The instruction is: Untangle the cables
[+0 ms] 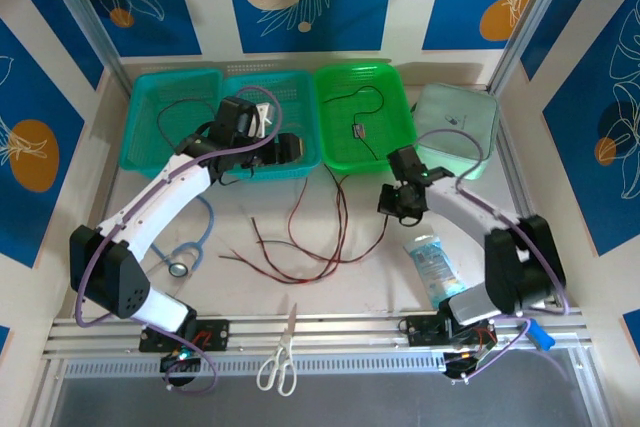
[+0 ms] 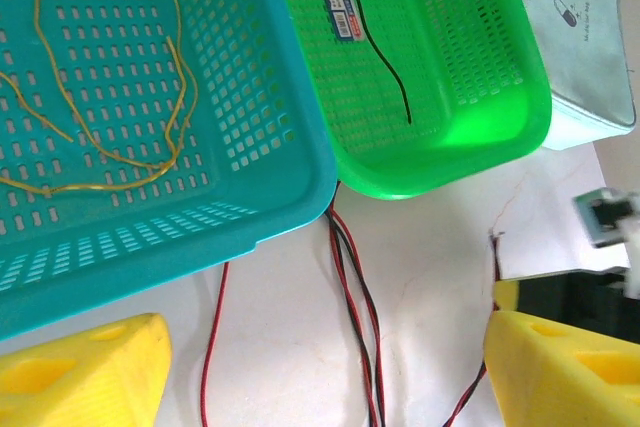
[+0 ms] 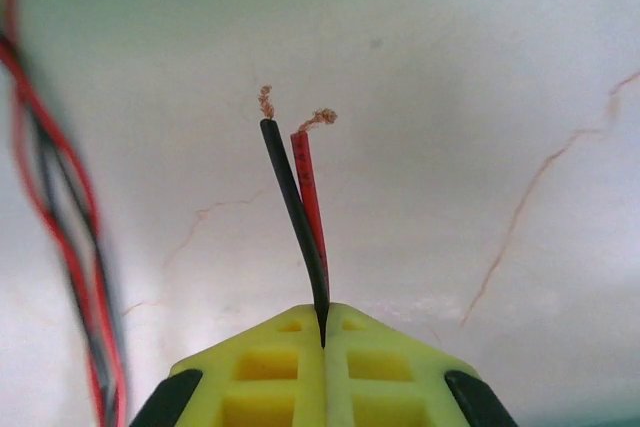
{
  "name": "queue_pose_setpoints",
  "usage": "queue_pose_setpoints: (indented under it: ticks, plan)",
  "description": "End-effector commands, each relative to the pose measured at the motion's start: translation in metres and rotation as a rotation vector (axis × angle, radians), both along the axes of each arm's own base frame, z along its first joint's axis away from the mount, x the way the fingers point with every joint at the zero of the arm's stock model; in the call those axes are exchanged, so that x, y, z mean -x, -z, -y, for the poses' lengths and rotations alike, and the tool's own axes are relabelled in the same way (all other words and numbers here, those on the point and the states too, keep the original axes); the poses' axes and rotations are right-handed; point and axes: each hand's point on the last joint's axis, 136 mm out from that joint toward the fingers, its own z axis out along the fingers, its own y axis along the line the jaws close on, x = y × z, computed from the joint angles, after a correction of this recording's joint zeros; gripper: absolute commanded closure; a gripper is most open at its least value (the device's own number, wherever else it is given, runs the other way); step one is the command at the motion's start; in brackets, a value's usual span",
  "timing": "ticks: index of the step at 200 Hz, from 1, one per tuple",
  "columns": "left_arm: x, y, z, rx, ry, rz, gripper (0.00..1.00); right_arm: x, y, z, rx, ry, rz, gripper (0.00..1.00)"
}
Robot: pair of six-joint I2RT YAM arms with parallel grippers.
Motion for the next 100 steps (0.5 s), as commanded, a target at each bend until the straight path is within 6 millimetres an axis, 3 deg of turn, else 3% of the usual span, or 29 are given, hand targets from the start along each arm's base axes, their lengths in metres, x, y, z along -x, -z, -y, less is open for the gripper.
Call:
queue_pose_setpoints:
  ticks: [1, 51, 100]
  plan:
    - [0.002, -0.016, 0.015, 0.031, 0.06, 0.025, 0.18, -0.003, -0.025, -0.002, -0.094, 0.006, 0.11, 1.0]
    - [0.025, -0.036, 0.075, 0.202, 0.324, 0.004, 0.2, -0.011, -0.092, -0.015, -0.321, -0.044, 0.375, 1.0]
    - [0.035, -0.04, 0.102, 0.309, 0.387, -0.007, 0.24, -0.02, -0.155, -0.039, -0.611, -0.072, 0.528, 1.0]
